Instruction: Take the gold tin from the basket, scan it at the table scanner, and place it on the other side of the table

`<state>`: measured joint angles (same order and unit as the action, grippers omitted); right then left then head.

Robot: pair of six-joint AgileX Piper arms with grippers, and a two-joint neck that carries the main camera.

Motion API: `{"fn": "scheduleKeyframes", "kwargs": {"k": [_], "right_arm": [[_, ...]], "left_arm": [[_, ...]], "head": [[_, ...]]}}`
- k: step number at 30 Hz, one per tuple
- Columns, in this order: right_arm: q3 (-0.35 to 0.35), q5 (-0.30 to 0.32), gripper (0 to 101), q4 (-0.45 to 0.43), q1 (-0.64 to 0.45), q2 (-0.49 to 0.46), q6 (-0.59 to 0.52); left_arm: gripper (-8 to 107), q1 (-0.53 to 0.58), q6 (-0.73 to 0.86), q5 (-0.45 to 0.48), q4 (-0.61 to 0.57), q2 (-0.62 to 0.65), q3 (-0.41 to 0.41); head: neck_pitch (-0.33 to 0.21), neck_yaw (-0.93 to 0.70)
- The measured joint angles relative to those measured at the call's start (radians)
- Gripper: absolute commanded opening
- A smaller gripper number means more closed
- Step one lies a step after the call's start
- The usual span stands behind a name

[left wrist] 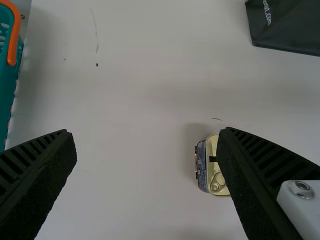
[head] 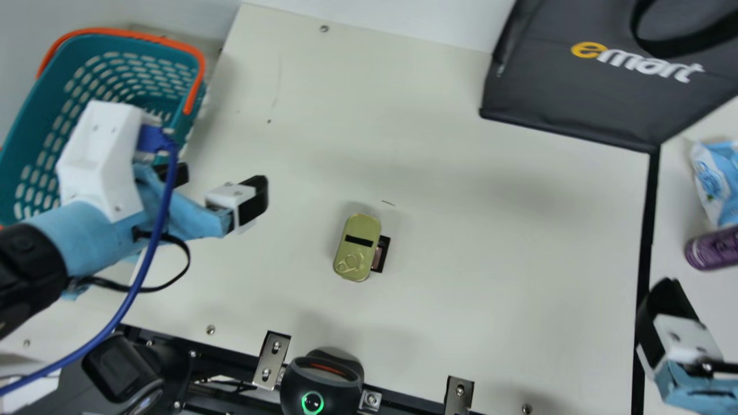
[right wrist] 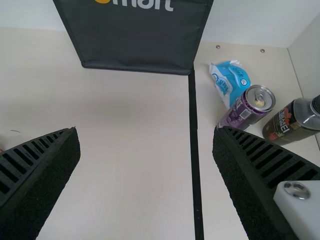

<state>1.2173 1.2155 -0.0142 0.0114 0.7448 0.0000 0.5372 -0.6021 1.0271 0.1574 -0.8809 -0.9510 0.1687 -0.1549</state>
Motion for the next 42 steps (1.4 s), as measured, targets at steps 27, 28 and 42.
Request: {"fn": "scheduleKeyframes", "kwargs": {"k": [27,28,42], "right_arm": [[0.0,0.0,95,0.0,0.0,0.0,0.0],[0.0,0.0,95,0.0,0.0,0.0,0.0],[0.0,0.0,95,0.0,0.0,0.0,0.0]], "left_arm": [[90,-0.007,0.03,-0.009,-0.007,-0.031,0.0],[90,0.002,0.027,-0.014,-0.002,-0.04,0.0],[90,0.176,-0.081,-0.112,0.006,-0.197,0.017]], "head": [[0.0,0.181],[0.0,0.181],[0.0,0.183]]}}
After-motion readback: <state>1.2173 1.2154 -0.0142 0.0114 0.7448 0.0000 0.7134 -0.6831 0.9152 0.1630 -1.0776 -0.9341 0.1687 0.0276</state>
